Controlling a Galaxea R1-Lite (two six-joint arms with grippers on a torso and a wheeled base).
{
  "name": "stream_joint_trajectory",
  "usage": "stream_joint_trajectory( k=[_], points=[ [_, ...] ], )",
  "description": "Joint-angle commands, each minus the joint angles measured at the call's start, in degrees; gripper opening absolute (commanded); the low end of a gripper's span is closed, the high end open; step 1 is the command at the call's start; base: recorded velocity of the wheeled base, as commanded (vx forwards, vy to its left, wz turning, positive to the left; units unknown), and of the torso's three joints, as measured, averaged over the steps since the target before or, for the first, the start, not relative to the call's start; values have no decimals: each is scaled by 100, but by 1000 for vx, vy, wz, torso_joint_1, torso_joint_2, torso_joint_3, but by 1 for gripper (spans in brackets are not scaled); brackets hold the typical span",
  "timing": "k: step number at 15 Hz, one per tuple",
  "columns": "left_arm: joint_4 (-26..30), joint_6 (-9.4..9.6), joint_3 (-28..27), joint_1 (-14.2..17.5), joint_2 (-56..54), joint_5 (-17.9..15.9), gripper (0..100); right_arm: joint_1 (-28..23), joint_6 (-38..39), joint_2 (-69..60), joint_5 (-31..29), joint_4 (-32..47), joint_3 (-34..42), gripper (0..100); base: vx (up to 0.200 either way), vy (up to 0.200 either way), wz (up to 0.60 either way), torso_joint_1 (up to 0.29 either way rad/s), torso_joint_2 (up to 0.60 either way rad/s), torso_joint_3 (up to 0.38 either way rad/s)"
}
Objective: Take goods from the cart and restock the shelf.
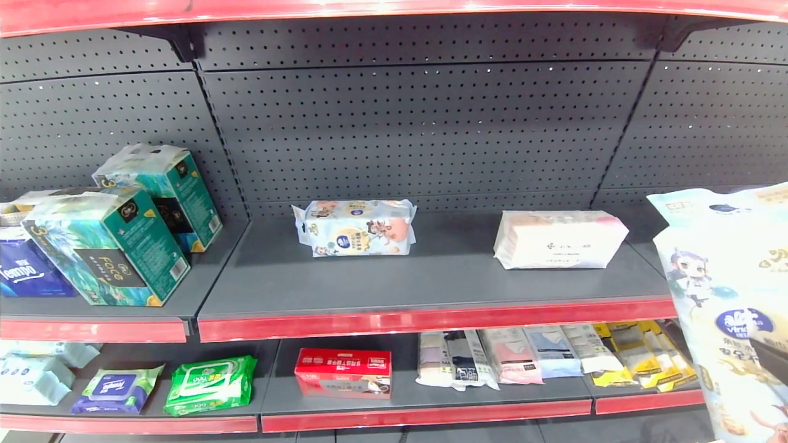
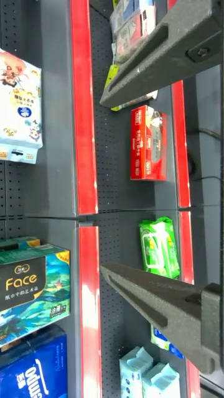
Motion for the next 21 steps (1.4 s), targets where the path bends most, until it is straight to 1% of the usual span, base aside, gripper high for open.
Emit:
stream_joint_trajectory(
  k=[1,2,3,4,5,7,9,13,21],
  points=[
    [-1,-10,0,1,7,-2,100,-8,64,-122,-29,-1,-125,0,0,0,0,0,0,0],
    [-1,25,0,1,25,-11,100,-25,56,-210,-135,-1,-134,0,0,0,0,0,0,0],
    [-1,61,0,-7,25,-37,100,-131,3,-307,-416,69,-116,0,0,0,0,0,0,0],
    [7,52,0,-7,34,-37,100,-157,-147,-316,-600,78,-90,0,0,0,0,0,0,0],
    [7,8,0,-7,25,-37,100,-131,-322,-280,-592,78,-64,0,0,0,0,0,0,0],
    [-1,8,0,1,16,-37,100,-104,-481,-245,-557,78,-20,0,0,0,0,0,0,0],
    [-1,-19,0,1,7,-19,100,-113,-674,-254,-398,78,68,0,0,0,0,0,0,0],
    [-1,-1,0,-7,7,-28,100,-122,-656,-263,-117,69,77,0,0,0,0,0,0,0],
    [-1,8,0,1,7,42,100,-148,-630,-298,-135,69,183,0,0,0,0,0,0,0]
  ],
)
